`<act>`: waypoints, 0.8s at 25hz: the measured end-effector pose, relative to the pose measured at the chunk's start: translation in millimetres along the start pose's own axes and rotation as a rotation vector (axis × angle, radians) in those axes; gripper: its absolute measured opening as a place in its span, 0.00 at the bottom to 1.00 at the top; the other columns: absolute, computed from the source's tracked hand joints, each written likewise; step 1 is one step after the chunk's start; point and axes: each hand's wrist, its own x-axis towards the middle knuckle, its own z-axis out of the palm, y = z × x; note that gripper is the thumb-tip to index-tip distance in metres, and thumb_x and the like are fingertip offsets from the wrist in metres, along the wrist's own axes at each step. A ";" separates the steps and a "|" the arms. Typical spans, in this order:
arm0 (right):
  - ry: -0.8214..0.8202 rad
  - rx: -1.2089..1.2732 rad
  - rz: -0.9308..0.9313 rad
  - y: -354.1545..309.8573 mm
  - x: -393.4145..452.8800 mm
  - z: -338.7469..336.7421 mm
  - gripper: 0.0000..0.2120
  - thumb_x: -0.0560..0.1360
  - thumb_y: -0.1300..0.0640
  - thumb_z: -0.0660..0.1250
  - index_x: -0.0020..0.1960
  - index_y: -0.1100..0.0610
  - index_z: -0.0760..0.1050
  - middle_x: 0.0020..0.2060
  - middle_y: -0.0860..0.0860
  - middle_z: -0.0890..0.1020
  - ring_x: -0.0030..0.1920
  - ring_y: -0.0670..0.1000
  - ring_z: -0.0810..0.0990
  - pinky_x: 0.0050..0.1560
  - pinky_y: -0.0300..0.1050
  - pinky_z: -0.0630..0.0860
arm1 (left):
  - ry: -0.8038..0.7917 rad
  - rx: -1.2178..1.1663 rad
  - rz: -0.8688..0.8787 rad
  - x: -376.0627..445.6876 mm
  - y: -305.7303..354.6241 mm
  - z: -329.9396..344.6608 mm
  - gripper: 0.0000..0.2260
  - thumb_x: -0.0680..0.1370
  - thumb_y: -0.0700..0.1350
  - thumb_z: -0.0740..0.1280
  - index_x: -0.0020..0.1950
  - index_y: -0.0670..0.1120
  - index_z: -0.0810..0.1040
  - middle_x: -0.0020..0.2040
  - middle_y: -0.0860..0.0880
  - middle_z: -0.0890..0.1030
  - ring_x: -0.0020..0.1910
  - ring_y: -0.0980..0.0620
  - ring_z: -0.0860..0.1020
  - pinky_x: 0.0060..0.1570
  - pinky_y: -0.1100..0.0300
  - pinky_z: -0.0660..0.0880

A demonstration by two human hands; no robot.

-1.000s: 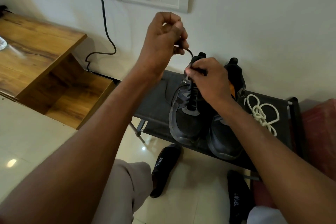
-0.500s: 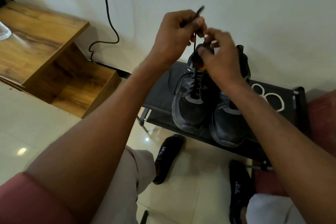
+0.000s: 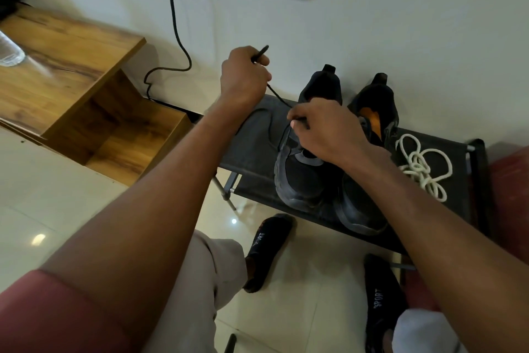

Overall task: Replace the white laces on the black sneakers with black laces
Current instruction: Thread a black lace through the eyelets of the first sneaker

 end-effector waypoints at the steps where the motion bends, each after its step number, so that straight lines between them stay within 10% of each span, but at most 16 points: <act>1: -0.020 -0.047 0.007 -1.7 -1.1 -1.1 0.12 0.84 0.47 0.63 0.58 0.47 0.84 0.50 0.49 0.82 0.49 0.54 0.82 0.51 0.52 0.80 | -0.013 0.022 -0.014 1.4 -2.2 0.0 0.13 0.70 0.40 0.60 0.48 0.50 0.80 0.47 0.45 0.86 0.46 0.46 0.85 0.53 0.48 0.83; 11: 0.155 0.001 0.190 -2.0 -9.0 -9.1 0.09 0.77 0.58 0.72 0.56 0.53 0.77 0.44 0.52 0.82 0.41 0.54 0.79 0.42 0.49 0.77 | -0.300 0.518 -0.024 -4.9 -7.3 9.5 0.08 0.69 0.50 0.72 0.45 0.52 0.77 0.53 0.49 0.80 0.53 0.43 0.80 0.60 0.42 0.78; 15: 0.257 -0.045 0.189 1.2 -11.0 -9.0 0.06 0.79 0.59 0.69 0.55 0.59 0.80 0.49 0.55 0.79 0.43 0.53 0.76 0.42 0.46 0.72 | -0.273 0.496 0.134 -15.0 8.0 20.8 0.12 0.79 0.50 0.72 0.62 0.52 0.79 0.62 0.51 0.77 0.63 0.48 0.74 0.68 0.42 0.69; 20: 0.255 0.368 0.392 3.8 -7.2 -13.2 0.03 0.79 0.56 0.71 0.50 0.55 0.80 0.43 0.50 0.84 0.42 0.49 0.82 0.40 0.43 0.79 | -0.296 0.080 0.243 -23.0 27.6 35.1 0.09 0.83 0.43 0.66 0.61 0.47 0.82 0.55 0.47 0.84 0.52 0.54 0.81 0.44 0.70 0.75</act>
